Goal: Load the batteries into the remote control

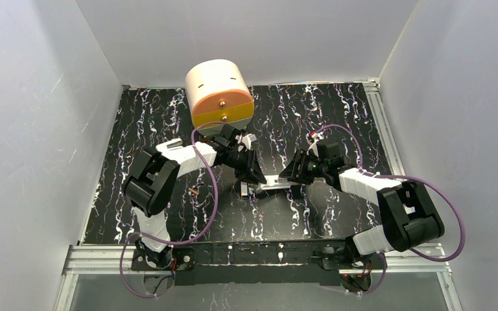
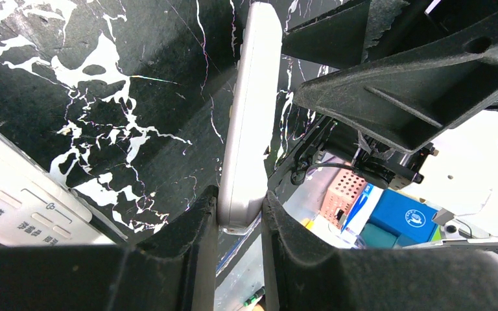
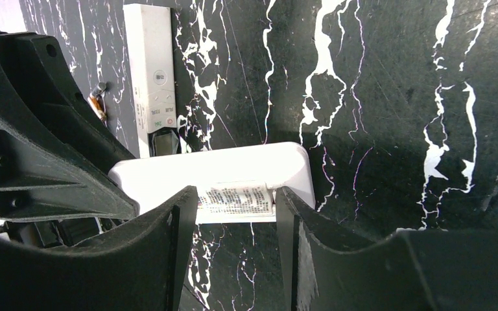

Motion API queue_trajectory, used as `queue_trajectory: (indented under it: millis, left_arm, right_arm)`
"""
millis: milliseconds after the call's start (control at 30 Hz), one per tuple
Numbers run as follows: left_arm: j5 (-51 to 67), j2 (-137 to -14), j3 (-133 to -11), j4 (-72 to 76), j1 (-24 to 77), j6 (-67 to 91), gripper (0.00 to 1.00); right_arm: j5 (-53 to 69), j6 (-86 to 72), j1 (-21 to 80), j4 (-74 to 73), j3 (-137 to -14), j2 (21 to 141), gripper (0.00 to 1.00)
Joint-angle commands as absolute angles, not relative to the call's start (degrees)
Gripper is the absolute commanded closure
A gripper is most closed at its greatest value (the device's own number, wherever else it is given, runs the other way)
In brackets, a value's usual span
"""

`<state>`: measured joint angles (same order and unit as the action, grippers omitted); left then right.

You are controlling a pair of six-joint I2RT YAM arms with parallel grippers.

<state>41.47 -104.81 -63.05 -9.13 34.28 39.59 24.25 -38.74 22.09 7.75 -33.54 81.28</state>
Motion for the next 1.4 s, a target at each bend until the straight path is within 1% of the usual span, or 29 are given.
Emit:
queue_trajectory:
  millis: [0, 167, 400, 533, 600, 733, 833, 1100, 1300, 1367]
  left_arm:
    - [35.4, -107.7, -61.6, -14.6, 34.9, 37.6, 1.0]
    - [35.2, -108.1, -61.9, -14.8, 34.9, 37.3, 1.0]
    - [35.5, -108.5, -62.7, -15.2, 34.9, 36.9, 1.0]
    - [35.8, -108.8, -63.0, -15.2, 34.9, 36.9, 1.0]
    - [35.9, -108.9, -63.0, -15.2, 34.9, 36.9, 1.0]
    - [35.5, -108.9, -62.7, -14.9, 35.0, 36.7, 1.0]
    - [34.7, -108.6, -62.5, -14.8, 35.0, 36.6, 1.0]
    - [32.7, -108.1, -63.4, -14.4, 35.1, 37.3, 1.0]
    - [33.0, -109.2, -65.5, -15.6, 35.0, 37.8, 1.0]
    - [32.6, -109.2, -65.9, -16.6, 35.0, 37.3, 1.0]
  right_arm:
    - [24.2, -36.9, 22.4, 8.7, -34.2, 82.2, 0.43]
    - [23.7, -34.5, 22.3, 6.9, -34.9, 82.2, 0.42]
    - [28.2, -30.2, 23.2, 6.3, -35.8, 83.7, 0.41]
    - [29.3, -30.8, 23.7, 7.1, -35.4, 84.9, 0.41]
    - [32.3, -33.5, 23.7, 11.2, -34.1, 85.5, 0.41]
    - [39.5, -44.4, 23.7, 26.7, -29.3, 85.7, 0.41]
    - [41.7, -51.3, 23.7, 35.7, -27.0, 85.6, 0.41]
    - [42.6, -53.7, 23.7, 37.3, -26.3, 84.7, 0.41]
    - [45.0, -54.3, 23.7, 43.2, -25.0, 86.0, 0.43]
    - [44.0, -52.2, 23.5, 38.4, -26.2, 86.1, 0.44]
